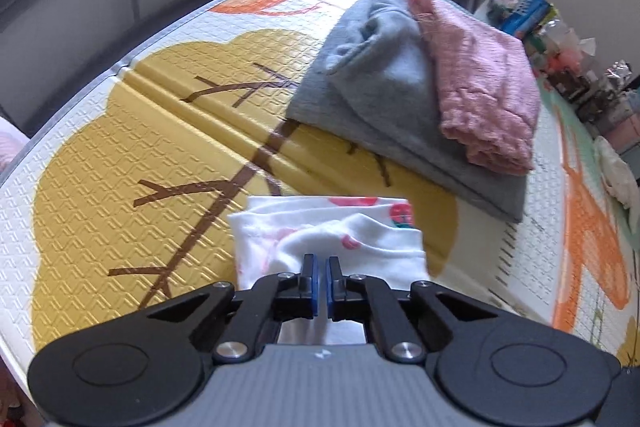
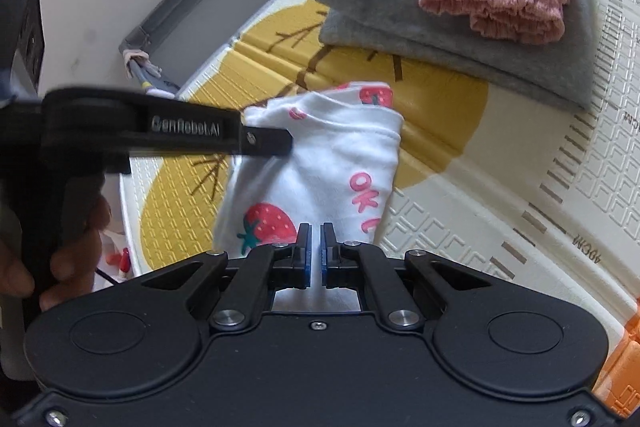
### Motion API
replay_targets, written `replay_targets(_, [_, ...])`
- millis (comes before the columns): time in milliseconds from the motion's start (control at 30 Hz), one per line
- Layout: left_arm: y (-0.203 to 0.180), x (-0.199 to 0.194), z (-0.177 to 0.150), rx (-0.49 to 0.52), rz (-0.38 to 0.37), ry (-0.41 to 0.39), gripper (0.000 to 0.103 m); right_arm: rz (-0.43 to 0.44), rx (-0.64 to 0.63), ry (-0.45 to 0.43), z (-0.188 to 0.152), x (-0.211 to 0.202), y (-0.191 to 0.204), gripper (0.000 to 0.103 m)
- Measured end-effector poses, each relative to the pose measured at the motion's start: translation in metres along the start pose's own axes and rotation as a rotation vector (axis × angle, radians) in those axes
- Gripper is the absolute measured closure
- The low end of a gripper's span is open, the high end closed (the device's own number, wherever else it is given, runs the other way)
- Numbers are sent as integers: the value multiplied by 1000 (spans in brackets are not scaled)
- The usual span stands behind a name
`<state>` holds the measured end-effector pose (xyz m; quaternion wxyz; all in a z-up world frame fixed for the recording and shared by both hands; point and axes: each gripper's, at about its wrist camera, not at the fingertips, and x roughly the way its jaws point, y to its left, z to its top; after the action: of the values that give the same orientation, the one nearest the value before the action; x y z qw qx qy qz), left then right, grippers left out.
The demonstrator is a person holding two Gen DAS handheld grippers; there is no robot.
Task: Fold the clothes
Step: 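Carry the shirt with the right gripper beside the grey stack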
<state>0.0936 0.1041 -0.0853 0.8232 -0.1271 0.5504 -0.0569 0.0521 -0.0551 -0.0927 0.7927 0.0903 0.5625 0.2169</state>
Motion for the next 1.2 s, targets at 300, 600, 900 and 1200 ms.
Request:
replay_targets(300, [2, 7, 10, 16, 69, -14, 100, -7, -24, 18, -12, 1, -3, 100])
replay_targets(600, [5, -3, 25, 3, 110, -57, 99, -2, -22, 41, -26, -10, -4, 100])
replay_targets(900, [-12, -46, 3, 42, -33, -100, 98, 25, 43, -49, -12, -41, -10, 100])
replay_targets(1200, [-7, -25, -35, 3, -80, 11, 97, 43, 146, -79, 21, -25, -20, 100])
